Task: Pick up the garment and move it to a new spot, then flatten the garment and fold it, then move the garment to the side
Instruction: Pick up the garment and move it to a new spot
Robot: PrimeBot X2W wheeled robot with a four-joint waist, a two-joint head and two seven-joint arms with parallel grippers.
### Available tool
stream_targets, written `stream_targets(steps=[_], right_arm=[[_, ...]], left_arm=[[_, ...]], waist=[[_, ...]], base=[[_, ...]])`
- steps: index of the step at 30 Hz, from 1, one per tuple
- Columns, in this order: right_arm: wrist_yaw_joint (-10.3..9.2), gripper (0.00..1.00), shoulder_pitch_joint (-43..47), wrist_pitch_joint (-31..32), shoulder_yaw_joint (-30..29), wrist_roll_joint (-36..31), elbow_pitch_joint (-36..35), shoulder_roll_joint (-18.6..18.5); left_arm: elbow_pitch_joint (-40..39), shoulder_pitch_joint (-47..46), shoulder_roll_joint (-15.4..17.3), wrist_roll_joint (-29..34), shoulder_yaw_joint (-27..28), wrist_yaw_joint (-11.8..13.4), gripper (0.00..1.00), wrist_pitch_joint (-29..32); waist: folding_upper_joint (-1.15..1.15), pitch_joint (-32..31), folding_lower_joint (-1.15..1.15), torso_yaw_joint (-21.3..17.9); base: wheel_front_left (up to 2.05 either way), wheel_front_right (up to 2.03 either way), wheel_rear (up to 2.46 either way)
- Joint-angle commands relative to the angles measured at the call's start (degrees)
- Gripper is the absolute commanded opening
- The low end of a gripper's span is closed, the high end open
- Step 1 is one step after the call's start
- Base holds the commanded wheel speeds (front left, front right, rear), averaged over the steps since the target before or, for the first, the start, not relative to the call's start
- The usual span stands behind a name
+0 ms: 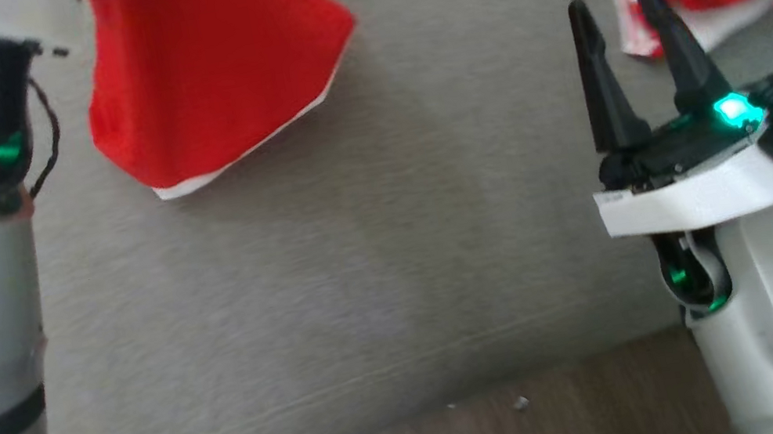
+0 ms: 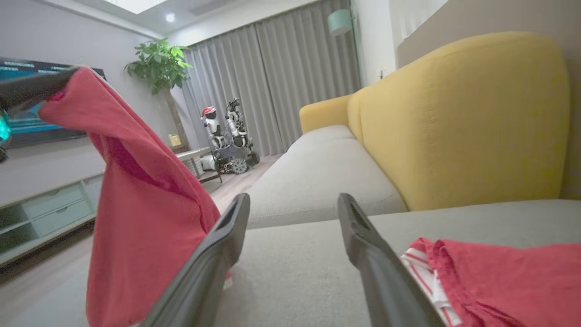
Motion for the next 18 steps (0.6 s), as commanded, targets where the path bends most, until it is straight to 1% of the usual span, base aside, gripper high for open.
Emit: stream_targets(steps=[1,6,9,12,13,15,18], right_arm=[[0.36,1.0,-1.6,-0.6,1.6,1.4,-3.2,0.9],[0.36,1.0,-2.6,-0.6,2.9,5.0,-6.7,0.9],[0.36,1.0,-3.0,-0.6,3.7,6.6,-8.0,0.9],[0.36,1.0,-3.4,-0.6,4.9,7.9,-8.8,0.9],[0.36,1.0,-3.4,-0.6,4.9,7.9,-8.8,0.9],[0.36,1.0,-3.7,-0.6,5.8,8.7,-9.2,0.9],[0.36,1.0,-4.1,-0.6,6.7,9.6,-9.8,0.9]], left_arm=[[-1.3,-3.8,1.9,1.1,1.1,0.4,0.0,0.8],[3.0,-7.9,1.1,3.4,-2.1,0.0,0.0,2.1],[6.8,-10.6,0.2,4.9,-4.3,-0.6,0.0,1.8],[12.1,-13.6,-0.3,6.9,-6.1,-0.9,0.0,0.5],[12.1,-13.6,-0.3,6.9,-6.1,-0.9,0.0,0.5],[16.1,-16.1,-0.5,7.8,-6.2,-0.5,0.0,-1.1],[22.1,-20.3,0.1,10.5,-7.3,-0.2,0.0,-3.7]], waist=[[0.0,3.4,0.0,-5.9],[0.0,6.0,0.0,-12.3],[0.0,7.3,0.0,-15.3],[0.0,8.2,0.0,-17.7],[0.0,8.2,0.0,-17.7],[0.0,8.7,0.0,-19.0],[0.0,9.4,0.0,-20.4]], base=[[0.0,0.0,0.0],[0.0,0.0,0.0],[0.0,0.0,0.0],[0.0,0.0,0.0],[0.0,0.0,0.0],[0.0,0.0,0.0],[0.0,0.0,0.0]])
